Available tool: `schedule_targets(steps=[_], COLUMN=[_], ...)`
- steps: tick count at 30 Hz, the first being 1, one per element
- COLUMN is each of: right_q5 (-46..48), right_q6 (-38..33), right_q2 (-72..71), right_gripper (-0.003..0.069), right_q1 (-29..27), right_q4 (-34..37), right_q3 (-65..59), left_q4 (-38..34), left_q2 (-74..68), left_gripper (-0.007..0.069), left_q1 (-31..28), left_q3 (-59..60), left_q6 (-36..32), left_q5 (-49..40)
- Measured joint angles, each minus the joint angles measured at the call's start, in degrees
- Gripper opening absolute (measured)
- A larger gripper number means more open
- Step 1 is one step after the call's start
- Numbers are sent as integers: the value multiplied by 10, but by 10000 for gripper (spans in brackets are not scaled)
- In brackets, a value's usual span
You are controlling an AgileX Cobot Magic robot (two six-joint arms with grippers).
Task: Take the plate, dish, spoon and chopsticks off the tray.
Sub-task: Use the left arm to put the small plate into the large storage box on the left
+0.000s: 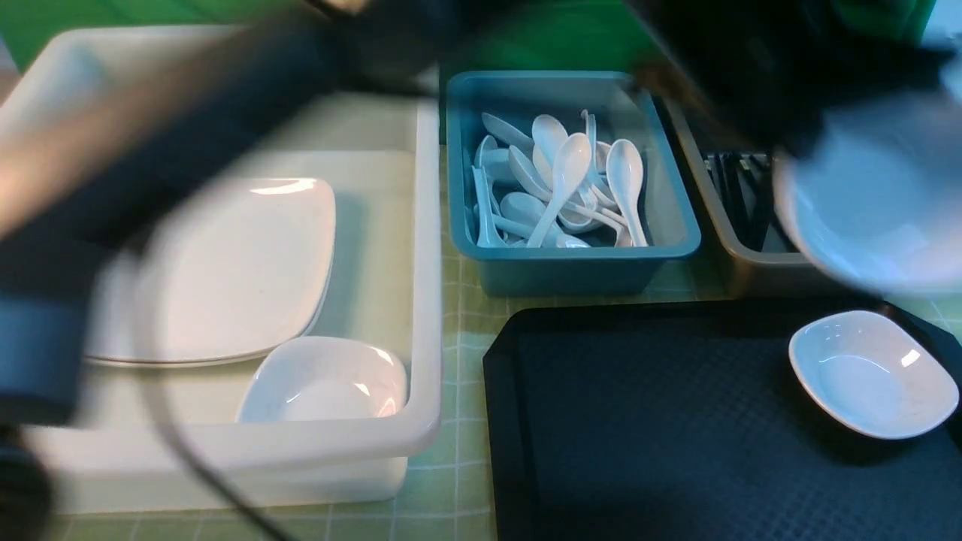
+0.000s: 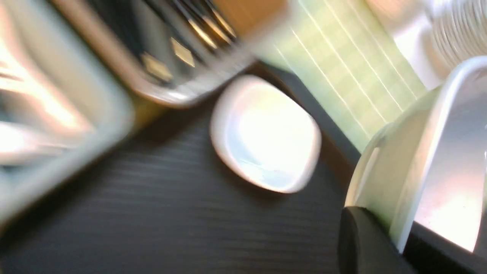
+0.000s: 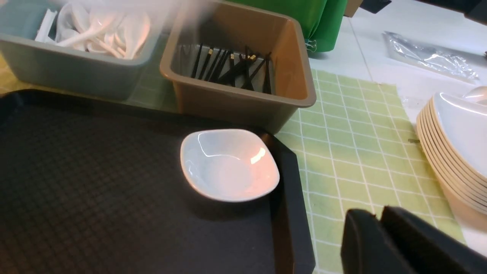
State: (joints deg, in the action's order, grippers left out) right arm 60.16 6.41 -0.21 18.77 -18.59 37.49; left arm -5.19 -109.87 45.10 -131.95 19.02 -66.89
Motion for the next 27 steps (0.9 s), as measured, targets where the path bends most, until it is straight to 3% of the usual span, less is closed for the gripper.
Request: schedule_targets(steps=[3,5,7,16,21,27], right_q5=[-4,-5,-5,-18,-37,-45], right_q6=[0,1,2,2,3,4], right_q2=[0,0,0,0,0,0], right_gripper=[63,64,67,71,71,71], right_q1=[0,0,0,0,0,0], right_q4=[0,0,0,0,1,1], right_q3=[0,0,0,0,0,0], left_q4=[16,4,-40,-186,-236,-246], left_q2=[56,105,147,204,179,127], left_gripper=[8,8,8,8,8,8], left_q1=[-58,-126,-207,-464,-503,-504], left_q3=[17,54,115,407,508,524], left_q6=[-13,-26,-62,-190,-280,-347], left_q5=[-19,-22,-24,-15,33,48])
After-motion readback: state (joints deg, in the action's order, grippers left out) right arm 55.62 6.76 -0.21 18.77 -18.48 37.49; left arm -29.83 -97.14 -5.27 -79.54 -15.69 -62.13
